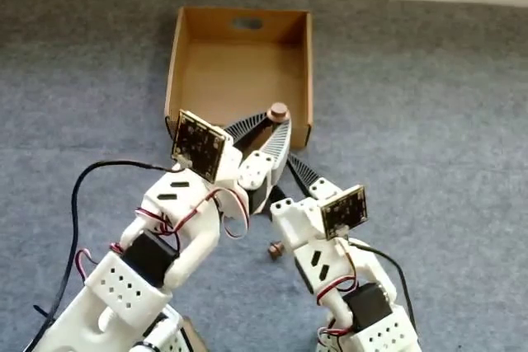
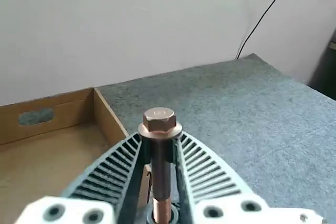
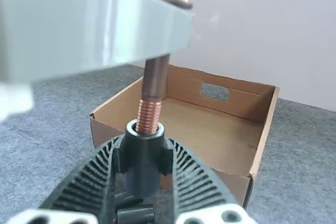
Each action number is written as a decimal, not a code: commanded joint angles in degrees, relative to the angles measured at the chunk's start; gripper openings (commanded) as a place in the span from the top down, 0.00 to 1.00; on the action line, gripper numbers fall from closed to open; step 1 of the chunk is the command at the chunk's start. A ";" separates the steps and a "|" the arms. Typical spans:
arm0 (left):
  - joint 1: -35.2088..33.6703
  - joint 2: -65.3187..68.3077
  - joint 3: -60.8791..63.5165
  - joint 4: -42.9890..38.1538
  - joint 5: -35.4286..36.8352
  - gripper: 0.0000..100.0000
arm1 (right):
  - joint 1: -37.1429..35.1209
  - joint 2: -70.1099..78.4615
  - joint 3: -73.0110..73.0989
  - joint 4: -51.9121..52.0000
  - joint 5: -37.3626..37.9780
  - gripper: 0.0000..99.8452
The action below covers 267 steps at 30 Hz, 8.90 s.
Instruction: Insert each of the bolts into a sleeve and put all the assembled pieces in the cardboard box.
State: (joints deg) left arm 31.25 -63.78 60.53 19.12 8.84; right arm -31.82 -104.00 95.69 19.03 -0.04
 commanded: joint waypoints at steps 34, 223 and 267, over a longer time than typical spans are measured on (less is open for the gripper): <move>-3.03 -13.32 3.38 13.98 -1.14 0.99 | -0.40 -0.84 1.98 -1.27 -0.35 0.99; -32.84 40.48 1.80 15.56 -16.26 0.99 | 13.14 158.73 -152.84 59.56 -11.16 0.98; -32.84 40.48 1.80 15.56 -16.26 0.99 | 22.55 171.30 -187.12 74.68 -3.08 0.97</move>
State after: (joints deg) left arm -2.51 -23.25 64.48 35.56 -7.25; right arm -7.91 66.81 -89.89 94.11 -2.68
